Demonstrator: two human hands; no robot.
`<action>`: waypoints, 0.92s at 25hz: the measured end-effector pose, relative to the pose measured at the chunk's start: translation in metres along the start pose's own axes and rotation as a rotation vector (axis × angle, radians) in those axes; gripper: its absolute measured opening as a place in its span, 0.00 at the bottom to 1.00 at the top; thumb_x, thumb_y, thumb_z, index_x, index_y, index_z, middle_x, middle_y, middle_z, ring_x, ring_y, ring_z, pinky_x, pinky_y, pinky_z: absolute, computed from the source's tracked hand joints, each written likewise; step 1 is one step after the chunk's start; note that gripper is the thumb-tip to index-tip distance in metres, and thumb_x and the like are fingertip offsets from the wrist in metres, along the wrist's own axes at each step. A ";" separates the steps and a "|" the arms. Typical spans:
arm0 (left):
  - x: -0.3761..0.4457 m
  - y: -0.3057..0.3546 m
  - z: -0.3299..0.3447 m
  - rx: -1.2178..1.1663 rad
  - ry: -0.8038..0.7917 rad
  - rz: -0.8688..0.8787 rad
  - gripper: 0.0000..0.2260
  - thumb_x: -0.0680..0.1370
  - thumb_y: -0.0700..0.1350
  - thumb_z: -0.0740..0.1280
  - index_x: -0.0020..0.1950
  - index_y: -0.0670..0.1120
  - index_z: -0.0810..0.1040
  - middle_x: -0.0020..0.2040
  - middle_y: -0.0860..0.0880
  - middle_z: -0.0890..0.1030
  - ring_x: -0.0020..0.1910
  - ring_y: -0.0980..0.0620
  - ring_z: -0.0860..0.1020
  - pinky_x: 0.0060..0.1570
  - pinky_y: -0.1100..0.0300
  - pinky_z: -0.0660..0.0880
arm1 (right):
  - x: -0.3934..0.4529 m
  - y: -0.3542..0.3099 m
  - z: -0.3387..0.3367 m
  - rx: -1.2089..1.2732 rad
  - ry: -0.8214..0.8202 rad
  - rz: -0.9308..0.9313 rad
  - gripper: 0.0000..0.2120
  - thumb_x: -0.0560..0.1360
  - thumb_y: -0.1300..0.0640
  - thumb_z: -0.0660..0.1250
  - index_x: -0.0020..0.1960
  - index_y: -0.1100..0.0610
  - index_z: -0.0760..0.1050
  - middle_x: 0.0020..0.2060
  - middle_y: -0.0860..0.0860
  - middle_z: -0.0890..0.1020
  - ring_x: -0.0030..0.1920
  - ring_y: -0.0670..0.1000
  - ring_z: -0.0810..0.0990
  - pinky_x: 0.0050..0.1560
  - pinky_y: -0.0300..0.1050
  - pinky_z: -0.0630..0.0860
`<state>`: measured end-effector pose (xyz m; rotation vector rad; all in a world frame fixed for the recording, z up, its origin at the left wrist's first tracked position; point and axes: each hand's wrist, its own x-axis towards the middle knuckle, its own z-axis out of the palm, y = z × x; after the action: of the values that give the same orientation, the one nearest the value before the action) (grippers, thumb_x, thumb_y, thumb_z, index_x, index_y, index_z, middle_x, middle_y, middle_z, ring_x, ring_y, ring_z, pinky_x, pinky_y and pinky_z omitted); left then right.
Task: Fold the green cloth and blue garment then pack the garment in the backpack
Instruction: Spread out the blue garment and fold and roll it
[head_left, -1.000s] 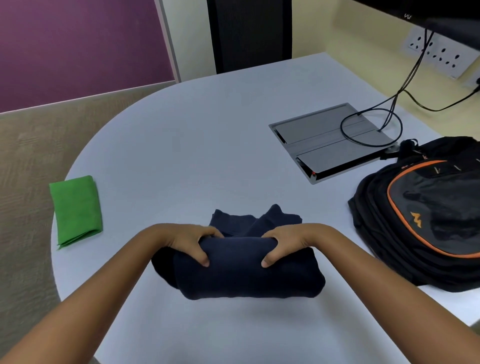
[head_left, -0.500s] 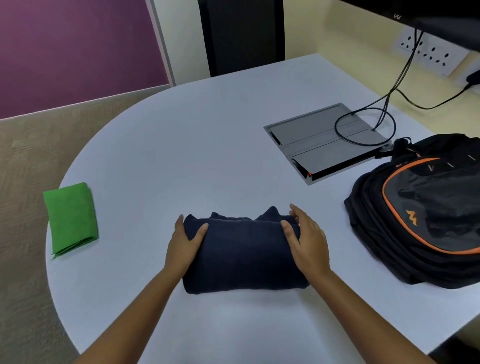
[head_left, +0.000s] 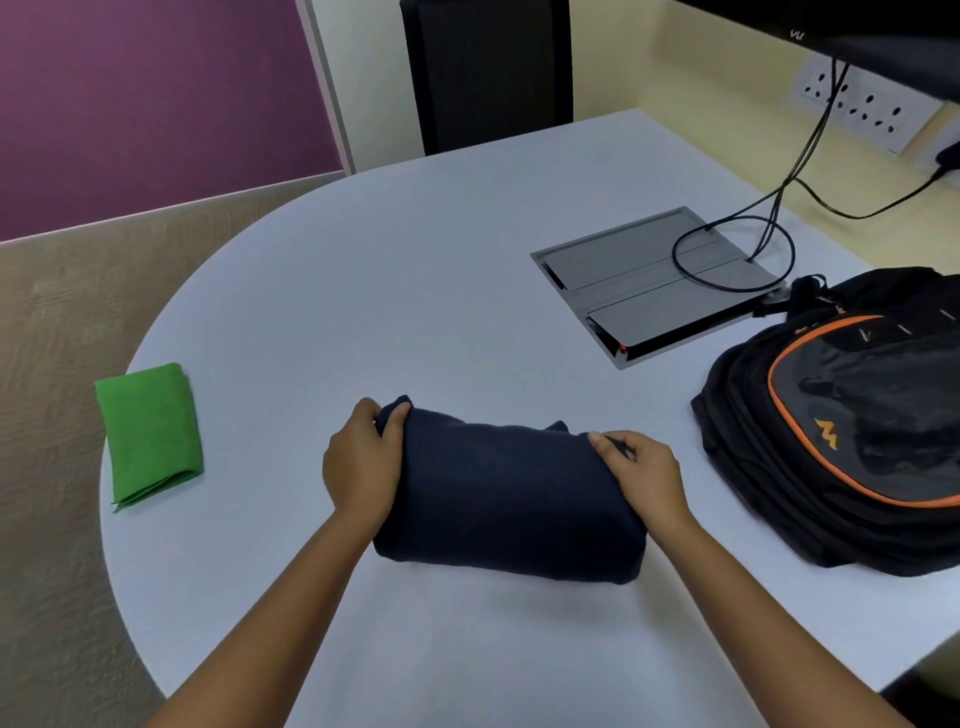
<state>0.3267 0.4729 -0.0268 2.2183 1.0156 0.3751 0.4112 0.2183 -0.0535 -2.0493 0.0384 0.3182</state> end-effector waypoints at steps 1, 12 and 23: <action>0.005 0.002 0.003 0.043 -0.014 0.014 0.16 0.79 0.54 0.59 0.37 0.44 0.66 0.30 0.50 0.73 0.29 0.51 0.70 0.27 0.58 0.62 | 0.009 0.001 -0.002 -0.007 -0.021 0.041 0.09 0.75 0.49 0.66 0.45 0.53 0.81 0.42 0.45 0.83 0.46 0.47 0.80 0.46 0.40 0.76; -0.027 0.017 0.073 0.407 -0.405 0.538 0.32 0.76 0.66 0.44 0.77 0.52 0.48 0.77 0.54 0.45 0.77 0.47 0.43 0.72 0.41 0.40 | 0.053 0.001 0.010 -0.444 0.070 0.140 0.09 0.75 0.45 0.65 0.49 0.49 0.77 0.48 0.47 0.81 0.43 0.48 0.75 0.36 0.41 0.66; -0.034 -0.006 0.103 0.452 -0.494 0.619 0.32 0.71 0.68 0.27 0.73 0.57 0.34 0.74 0.57 0.35 0.74 0.53 0.34 0.70 0.45 0.31 | 0.010 0.022 0.048 -0.693 -0.035 -0.566 0.22 0.78 0.42 0.51 0.67 0.48 0.71 0.67 0.45 0.73 0.69 0.49 0.69 0.69 0.52 0.64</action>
<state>0.3522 0.4036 -0.1069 2.8098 0.1361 -0.1697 0.4070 0.2508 -0.0962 -2.6122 -0.7535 -0.0014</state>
